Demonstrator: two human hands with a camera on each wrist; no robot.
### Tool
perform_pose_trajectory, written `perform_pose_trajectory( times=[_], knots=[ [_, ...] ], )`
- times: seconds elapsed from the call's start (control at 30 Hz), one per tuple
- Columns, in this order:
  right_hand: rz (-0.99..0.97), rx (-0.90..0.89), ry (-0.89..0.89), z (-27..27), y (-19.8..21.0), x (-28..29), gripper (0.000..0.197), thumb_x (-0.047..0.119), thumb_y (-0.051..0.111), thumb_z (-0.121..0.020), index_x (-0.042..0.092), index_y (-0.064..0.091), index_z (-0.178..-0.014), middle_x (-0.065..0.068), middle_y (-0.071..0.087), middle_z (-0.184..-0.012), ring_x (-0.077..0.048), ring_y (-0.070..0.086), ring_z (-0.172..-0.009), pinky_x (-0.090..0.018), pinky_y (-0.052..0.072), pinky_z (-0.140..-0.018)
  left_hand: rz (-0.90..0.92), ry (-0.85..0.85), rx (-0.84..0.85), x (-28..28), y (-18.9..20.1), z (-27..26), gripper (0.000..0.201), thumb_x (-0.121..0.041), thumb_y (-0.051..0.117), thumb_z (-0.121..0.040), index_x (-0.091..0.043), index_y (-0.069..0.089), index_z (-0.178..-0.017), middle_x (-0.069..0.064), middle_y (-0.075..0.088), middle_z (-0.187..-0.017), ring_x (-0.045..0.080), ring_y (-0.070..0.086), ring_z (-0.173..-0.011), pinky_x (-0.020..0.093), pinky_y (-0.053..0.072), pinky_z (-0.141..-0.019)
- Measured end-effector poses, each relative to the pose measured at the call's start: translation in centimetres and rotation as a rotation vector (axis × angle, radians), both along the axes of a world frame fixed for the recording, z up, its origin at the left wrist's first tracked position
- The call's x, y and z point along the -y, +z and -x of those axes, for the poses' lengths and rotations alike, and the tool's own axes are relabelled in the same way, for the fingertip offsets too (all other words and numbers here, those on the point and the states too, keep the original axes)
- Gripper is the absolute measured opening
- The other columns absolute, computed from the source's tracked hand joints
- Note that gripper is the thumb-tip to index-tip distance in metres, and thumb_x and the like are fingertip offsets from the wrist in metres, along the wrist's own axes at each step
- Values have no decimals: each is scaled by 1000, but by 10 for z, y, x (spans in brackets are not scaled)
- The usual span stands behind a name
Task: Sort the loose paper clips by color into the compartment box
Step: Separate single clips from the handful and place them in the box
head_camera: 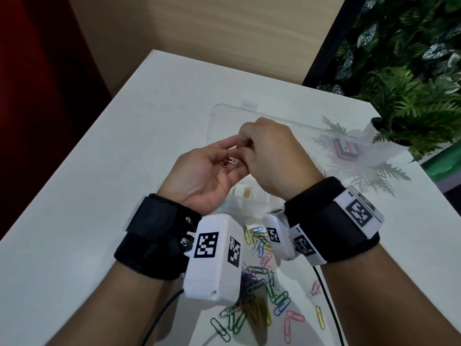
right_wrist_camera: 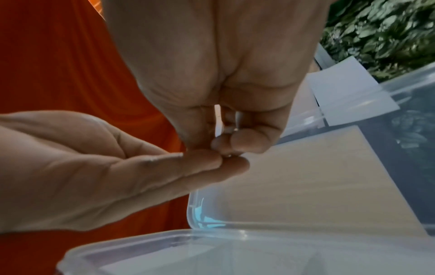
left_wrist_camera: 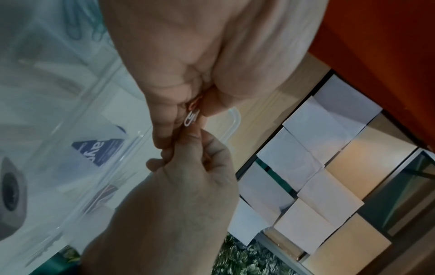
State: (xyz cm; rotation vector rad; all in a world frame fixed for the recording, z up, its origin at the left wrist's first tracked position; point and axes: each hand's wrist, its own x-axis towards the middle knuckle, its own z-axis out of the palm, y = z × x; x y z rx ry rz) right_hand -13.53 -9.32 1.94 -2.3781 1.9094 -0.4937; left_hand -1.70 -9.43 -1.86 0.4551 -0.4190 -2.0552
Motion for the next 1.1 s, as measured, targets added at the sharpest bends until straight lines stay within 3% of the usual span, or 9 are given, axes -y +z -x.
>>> perform_pose_trajectory(
  times=[0.2,0.33,0.43,0.57,0.7,0.77,0.83,0.93,1.1],
  knots=[
    [-5,94,80,8,6,-19,4,15,50,-91,17,55,-91,-2,64,-84,-20,56,-78,-37,49,-68,-89,3,-33,-8,3,13,42,-17,33,-99,4,62,-76,10,59,-69,16,60,-58,27,58,-61],
    [-100,-27,91,10,1,-21,12,21,54,-90,19,64,-97,-2,66,-91,-20,58,-86,-35,49,-75,-84,-43,-28,-11,3,17,64,-43,25,-100,2,63,-73,6,57,-64,12,49,-51,22,46,-61],
    [-132,-64,63,13,1,-22,18,25,55,-91,17,68,-100,-2,68,-93,-20,60,-89,-34,51,-76,-32,-79,22,-14,2,21,72,-49,20,-99,2,67,-77,6,61,-64,12,54,-50,19,49,-56],
    [-120,-34,84,15,3,-24,14,20,57,-88,15,67,-97,-4,67,-91,-22,60,-87,-34,51,-74,-47,-79,41,-15,0,25,74,-51,21,-99,-2,65,-67,5,54,-67,14,54,-50,22,49,-60],
    [-106,84,105,20,1,-23,7,16,61,-83,17,66,-88,2,66,-80,-17,59,-79,-29,49,-69,-72,-75,43,-14,-1,24,68,-50,25,-98,4,64,-83,10,60,-77,19,62,-65,26,55,-67],
    [-84,214,69,29,6,-22,1,19,66,-81,19,66,-81,7,61,-67,-9,56,-65,-18,43,-59,-75,-50,68,-13,-2,24,67,-49,28,-98,9,60,-110,17,65,-97,26,66,-84,35,54,-87],
    [-57,350,21,46,14,-23,6,20,67,-82,19,64,-77,8,57,-59,-4,50,-53,-17,40,-52,-93,-28,97,-12,-2,23,65,-47,34,-98,9,48,-128,24,61,-118,36,65,-103,43,46,-100],
    [-10,390,-90,82,21,-27,12,23,67,-84,19,63,-73,6,55,-56,-7,48,-51,-23,39,-53,-109,-18,116,-12,-1,22,58,-42,37,-97,7,50,-126,31,60,-121,43,62,-109,45,47,-98],
    [-177,212,-268,131,-4,-35,17,23,69,-83,19,62,-69,7,58,-59,-9,52,-53,-23,40,-53,-102,-28,113,-12,-4,25,51,-35,36,-98,5,53,-124,28,64,-116,40,65,-105,46,52,-90]
  ],
)
